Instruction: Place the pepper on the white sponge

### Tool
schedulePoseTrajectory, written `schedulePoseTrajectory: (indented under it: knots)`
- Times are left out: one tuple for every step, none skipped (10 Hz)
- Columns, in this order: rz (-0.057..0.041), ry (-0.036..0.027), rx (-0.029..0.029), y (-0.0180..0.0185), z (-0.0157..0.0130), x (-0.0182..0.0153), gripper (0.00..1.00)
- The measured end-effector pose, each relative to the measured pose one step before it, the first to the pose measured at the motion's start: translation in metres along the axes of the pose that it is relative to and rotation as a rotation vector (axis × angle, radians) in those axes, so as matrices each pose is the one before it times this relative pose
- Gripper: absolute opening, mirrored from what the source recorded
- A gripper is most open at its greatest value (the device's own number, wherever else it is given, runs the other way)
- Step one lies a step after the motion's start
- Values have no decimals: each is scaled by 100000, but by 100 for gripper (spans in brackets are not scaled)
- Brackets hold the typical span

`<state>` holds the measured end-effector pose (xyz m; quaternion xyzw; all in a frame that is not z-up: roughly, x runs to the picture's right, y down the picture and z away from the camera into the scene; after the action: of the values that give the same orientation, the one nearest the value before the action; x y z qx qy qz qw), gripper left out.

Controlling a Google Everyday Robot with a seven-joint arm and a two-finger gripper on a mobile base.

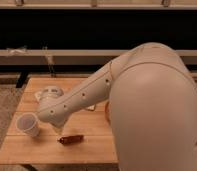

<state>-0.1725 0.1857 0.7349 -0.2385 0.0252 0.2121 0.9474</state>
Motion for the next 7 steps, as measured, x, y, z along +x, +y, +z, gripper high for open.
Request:
schedulePoseTrajectory:
  knots:
    - [-330, -404, -1342, 773, 872, 1221, 67]
    - [996, 171, -1358, 9, 908, 1503, 67]
    - [677, 64, -1308, 133, 575, 568, 67]
    - [224, 266, -1391, 206, 654, 344, 67]
    - [396, 696, -1567, 73, 695, 420, 67]
    - [221, 601, -1389, 218, 500, 239, 67]
    - [-245, 364, -790, 153, 342, 91, 67]
